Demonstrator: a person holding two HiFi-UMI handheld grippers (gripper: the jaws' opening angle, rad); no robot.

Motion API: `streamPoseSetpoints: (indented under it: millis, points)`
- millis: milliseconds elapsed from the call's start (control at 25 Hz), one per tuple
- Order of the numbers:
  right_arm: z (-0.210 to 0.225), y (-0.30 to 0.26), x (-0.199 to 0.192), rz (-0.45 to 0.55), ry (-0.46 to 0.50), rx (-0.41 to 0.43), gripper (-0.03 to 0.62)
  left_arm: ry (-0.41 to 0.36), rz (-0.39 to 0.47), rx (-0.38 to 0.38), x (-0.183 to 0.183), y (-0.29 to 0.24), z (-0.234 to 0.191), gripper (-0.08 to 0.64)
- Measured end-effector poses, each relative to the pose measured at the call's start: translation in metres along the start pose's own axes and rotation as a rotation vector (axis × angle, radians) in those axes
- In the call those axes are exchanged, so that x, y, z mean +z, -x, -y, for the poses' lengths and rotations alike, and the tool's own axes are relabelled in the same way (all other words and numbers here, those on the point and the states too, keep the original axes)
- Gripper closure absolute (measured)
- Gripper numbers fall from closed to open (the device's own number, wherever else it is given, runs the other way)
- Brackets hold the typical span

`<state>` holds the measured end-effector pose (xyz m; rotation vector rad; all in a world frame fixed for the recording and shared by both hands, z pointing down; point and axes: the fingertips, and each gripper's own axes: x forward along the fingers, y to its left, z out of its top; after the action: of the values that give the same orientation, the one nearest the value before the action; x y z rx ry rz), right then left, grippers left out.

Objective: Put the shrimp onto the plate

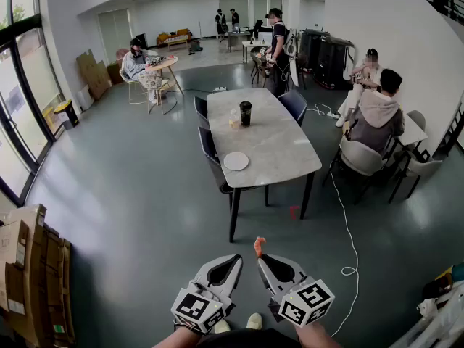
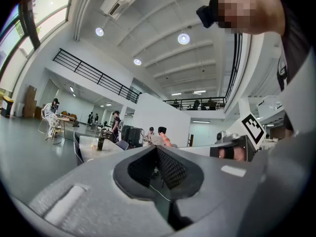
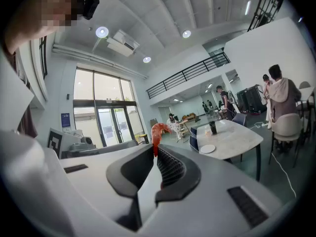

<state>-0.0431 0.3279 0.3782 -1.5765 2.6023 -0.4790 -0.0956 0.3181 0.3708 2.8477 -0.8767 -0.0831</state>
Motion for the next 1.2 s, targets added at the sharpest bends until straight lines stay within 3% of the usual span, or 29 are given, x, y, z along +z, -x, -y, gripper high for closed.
streamPoseSetpoints:
  millis: [1200]
  points:
    - [0.049, 0.020, 0.007, 0.046, -0.047, 0.065, 0.565, -0.014, -0.021, 0.062, -0.014, -0.039, 0.021, 0.554]
